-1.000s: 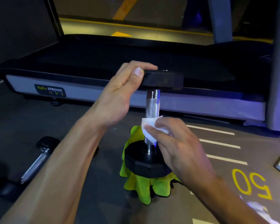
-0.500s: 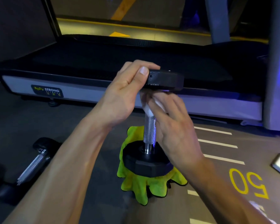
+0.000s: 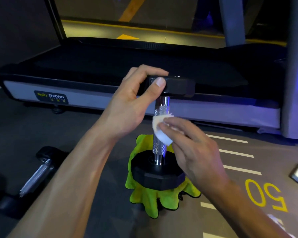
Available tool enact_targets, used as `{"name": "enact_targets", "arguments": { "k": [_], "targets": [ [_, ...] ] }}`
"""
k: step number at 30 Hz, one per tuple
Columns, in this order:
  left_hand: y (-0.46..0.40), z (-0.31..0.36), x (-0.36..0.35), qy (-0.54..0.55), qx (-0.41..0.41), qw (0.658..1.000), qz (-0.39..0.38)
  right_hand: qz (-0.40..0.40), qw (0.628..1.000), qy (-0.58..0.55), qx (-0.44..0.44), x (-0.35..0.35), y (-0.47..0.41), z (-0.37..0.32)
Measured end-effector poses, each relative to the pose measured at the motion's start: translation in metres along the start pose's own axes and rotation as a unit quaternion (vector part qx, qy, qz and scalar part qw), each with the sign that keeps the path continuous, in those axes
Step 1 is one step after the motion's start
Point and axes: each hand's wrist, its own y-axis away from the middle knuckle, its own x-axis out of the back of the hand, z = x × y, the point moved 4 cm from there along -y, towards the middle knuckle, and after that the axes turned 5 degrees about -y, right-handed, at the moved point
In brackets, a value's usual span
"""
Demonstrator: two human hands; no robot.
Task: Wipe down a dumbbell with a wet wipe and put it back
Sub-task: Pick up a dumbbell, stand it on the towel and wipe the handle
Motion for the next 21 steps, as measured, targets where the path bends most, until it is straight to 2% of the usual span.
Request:
{"name": "enact_targets", "arguments": {
  "k": [3, 5, 7, 10, 12, 16, 19, 21],
  "targets": [
    [0.001, 0.001, 0.000, -0.002, -0.006, 1.000, -0.001, 0.071, 0.997, -0.023, -0.006, 0.005, -0.024, 0.003],
    [0.001, 0.002, 0.002, -0.005, -0.010, 1.000, 0.002, 0.067, 0.997, -0.026, -0.013, 0.000, -0.024, 0.002],
    [0.002, 0.003, 0.004, -0.009, -0.012, 1.000, 0.003, 0.020, 1.000, -0.009, -0.004, -0.003, -0.011, 0.004],
    [0.002, 0.000, 0.005, -0.012, -0.009, 1.000, 0.002, -0.097, 0.995, -0.033, 0.009, -0.001, 0.003, 0.005],
    [0.002, -0.001, 0.004, -0.019, -0.012, 1.000, 0.004, -0.183, 0.982, -0.052, -0.015, 0.000, 0.006, -0.003],
    [0.001, 0.000, 0.001, -0.021, -0.015, 1.000, 0.006, -0.345, 0.933, 0.032, -0.100, -0.005, 0.002, -0.031],
    [0.002, 0.004, -0.004, -0.033, -0.026, 0.999, 0.005, -0.412, 0.886, 0.095, -0.189, -0.012, -0.014, -0.057],
    [0.002, 0.008, -0.008, -0.041, -0.033, 0.999, 0.005, -0.407, 0.881, 0.127, -0.203, -0.024, -0.024, -0.072]
  ]
}}
